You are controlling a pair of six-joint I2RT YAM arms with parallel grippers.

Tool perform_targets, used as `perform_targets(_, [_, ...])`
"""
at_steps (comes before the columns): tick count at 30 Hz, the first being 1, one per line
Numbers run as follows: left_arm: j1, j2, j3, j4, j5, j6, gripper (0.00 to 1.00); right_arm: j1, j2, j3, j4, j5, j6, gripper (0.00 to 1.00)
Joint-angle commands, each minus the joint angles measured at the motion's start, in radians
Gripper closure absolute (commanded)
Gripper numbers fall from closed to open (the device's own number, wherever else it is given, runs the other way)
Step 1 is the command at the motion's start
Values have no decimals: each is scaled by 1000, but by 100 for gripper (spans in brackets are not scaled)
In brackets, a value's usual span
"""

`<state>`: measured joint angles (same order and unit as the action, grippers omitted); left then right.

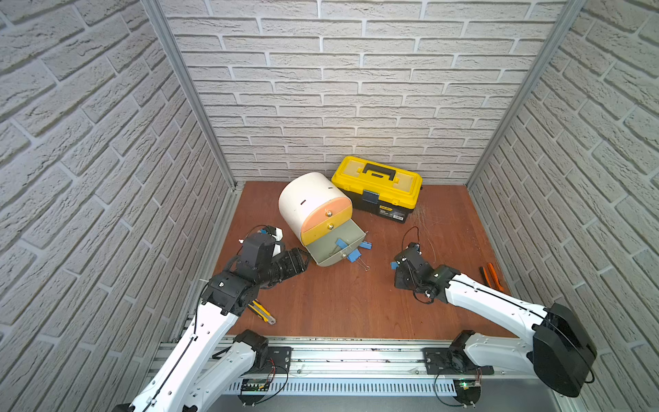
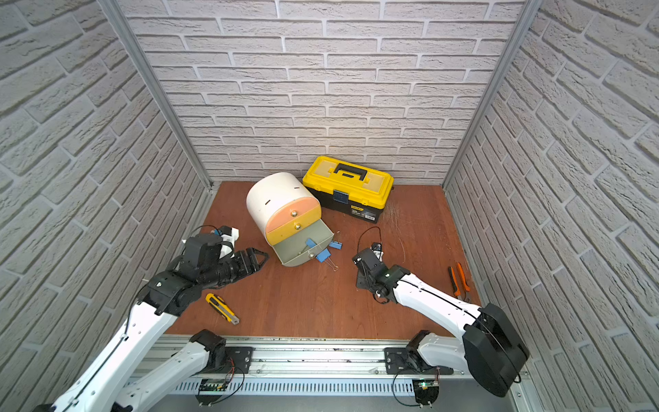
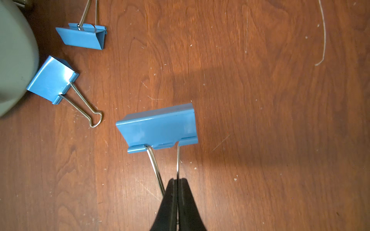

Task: Put the binder clips in the drawer according to color
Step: Pick up the binder clip at the center of the board, then place the binder clip in the drawer.

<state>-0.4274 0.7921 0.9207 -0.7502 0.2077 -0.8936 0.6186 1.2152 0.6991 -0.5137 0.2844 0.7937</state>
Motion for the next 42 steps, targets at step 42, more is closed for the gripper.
perform_targets(42, [-80,351,75,278,61,-51,25,15,555,763,37,-280,-91,98])
